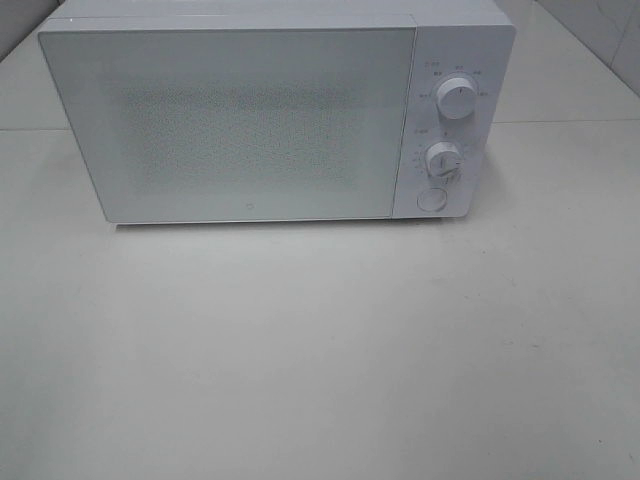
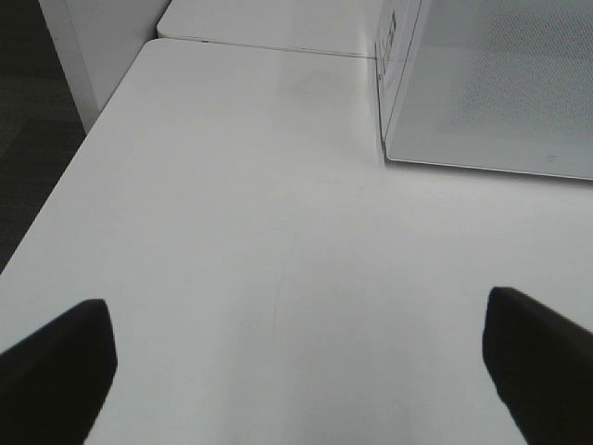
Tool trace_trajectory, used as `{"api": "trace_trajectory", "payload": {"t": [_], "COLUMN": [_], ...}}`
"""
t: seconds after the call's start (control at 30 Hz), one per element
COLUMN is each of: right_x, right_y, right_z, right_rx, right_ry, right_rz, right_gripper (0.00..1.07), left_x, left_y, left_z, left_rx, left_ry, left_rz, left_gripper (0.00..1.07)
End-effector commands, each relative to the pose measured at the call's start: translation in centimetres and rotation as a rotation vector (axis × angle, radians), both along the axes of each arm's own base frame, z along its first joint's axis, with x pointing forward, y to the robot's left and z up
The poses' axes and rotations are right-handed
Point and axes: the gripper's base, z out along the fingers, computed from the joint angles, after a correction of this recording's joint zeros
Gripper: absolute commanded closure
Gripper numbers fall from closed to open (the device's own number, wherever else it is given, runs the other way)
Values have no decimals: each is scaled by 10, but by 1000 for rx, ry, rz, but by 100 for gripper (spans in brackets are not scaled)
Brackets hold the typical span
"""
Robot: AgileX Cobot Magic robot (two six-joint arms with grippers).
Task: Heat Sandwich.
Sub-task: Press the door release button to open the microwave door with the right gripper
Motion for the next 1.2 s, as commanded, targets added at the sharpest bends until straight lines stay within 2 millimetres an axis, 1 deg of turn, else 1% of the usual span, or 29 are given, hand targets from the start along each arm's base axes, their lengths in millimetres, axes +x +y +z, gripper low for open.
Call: {"api": "trace_trajectory", "payload": {"t": [0.03,0.13,0.2,0.3,0.33,0.4,0.93,1.03,1.13,1.2], "right_x": [-9,-15,-16,-25,-25,-35,-34,-33,-28,-26], "right_y": [-3,-5,-5,-6,-6,-7,-7,-6,-5,-4], "right_z": [-9,-20,-21,-21,-21,-22,-22,-20,-13,-12], "right_rx": [-4,3,6,17,17,26,23,27,36,37], "right_ry": [-35,-70,-95,-157,-157,-223,-218,-216,-224,-217], "right_rz": [-47,-75,-81,-108,-108,-123,-125,-122,-118,-117], "right_gripper": [32,32,32,32,32,32,32,32,32,32], "left_x": [-3,-3,-3,-3,-3,-3,-3,-3,-3,-3], "left_y": [-1,-1,-1,-1,-1,-1,-1,-1,-1,-1], "left_z": [0,0,0,0,0,0,0,0,0,0], "left_rx": [-7,-7,-7,-7,-7,-7,-7,-7,-7,-7], "left_ry": [-32,-32,-32,-32,-32,-32,-28,-28,-28,-28], "left_rz": [-2,-2,-2,-2,-2,-2,-2,-2,-2,-2], "left_gripper": [3,3,3,3,3,3,3,3,3,3]}}
